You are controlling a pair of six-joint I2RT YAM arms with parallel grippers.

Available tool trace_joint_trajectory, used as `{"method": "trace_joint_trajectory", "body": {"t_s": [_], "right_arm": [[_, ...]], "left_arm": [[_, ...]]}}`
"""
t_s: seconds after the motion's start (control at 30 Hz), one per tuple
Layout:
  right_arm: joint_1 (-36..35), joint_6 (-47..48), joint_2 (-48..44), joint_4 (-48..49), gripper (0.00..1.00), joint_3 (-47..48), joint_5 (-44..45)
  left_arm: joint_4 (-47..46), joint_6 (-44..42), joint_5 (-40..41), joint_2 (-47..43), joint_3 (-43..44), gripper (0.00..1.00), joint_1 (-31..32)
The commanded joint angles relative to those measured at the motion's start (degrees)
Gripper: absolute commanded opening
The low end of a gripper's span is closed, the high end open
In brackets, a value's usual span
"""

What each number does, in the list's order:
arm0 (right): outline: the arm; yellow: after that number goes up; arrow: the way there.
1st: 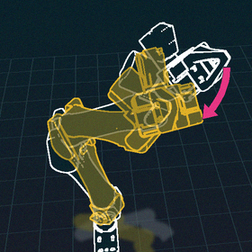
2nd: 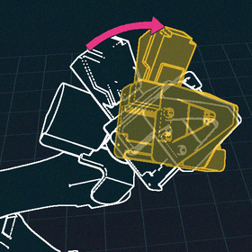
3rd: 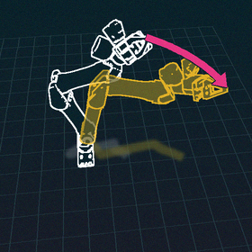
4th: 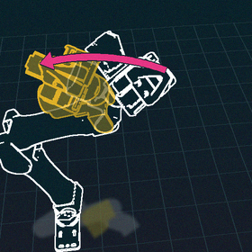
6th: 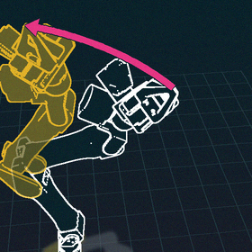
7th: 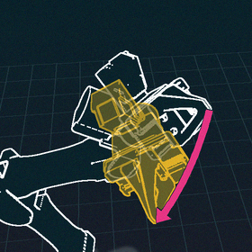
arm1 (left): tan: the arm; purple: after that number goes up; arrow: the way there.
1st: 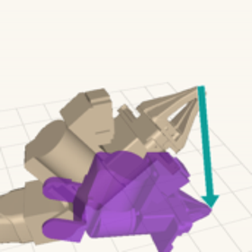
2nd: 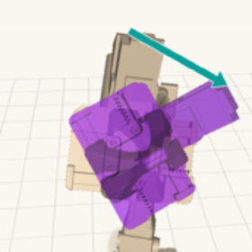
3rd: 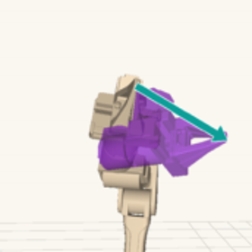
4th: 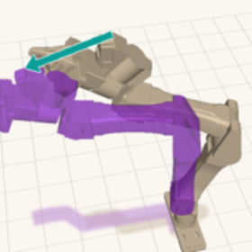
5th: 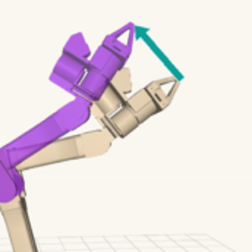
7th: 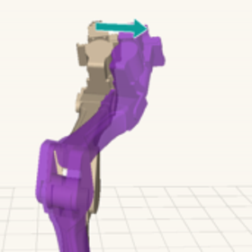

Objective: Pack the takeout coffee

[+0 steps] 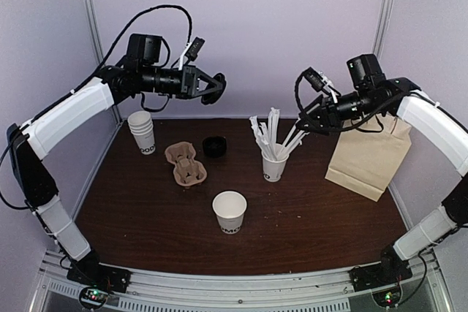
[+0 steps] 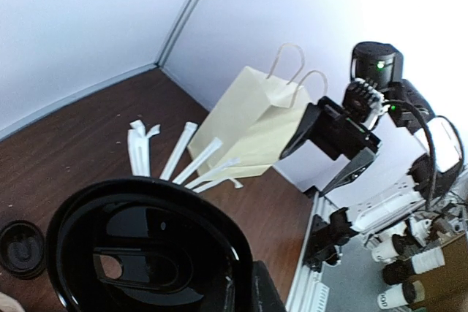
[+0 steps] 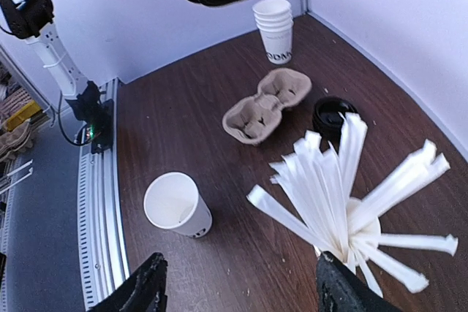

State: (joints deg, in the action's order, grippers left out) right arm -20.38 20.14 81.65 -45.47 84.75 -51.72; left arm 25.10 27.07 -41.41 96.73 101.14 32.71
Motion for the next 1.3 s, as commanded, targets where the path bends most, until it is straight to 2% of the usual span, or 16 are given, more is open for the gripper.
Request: {"method": "trace_joint_trajectory", "body": {"t_s": [0.0,0.27,0.4,0.67,1.03,1.27], "right_arm": [[-4.0,-8.3,3.4,3.1,0.72,6.7,-3.5],[-9.9,-26.4,10.6,15.2,0.96,12.3,-9.6],[-12.1,-37.2,12.9,24.0,0.99,13.0,-12.5],[-13.4,-66.0,16.9,54.7,1.00,10.0,-16.2],[-13.8,-71.0,19.2,59.8,1.00,11.1,-15.7],[-14.4,-71.5,19.4,61.2,0.94,10.3,-16.0]], "left_arm": [[-18.5,11.3,-8.0,-5.0,-6.4,0.08,1.2],[-39.9,23.4,-12.6,-7.5,-15.4,0.09,2.8],[-43.8,25.1,-12.7,-7.7,-16.5,0.09,3.8],[-46.4,25.4,-11.8,-7.8,-17.9,0.09,5.0],[-47.4,25.7,-11.8,-7.7,-19.1,0.09,5.4],[-47.7,25.7,-11.5,-7.5,-19.3,0.10,5.4]]}}
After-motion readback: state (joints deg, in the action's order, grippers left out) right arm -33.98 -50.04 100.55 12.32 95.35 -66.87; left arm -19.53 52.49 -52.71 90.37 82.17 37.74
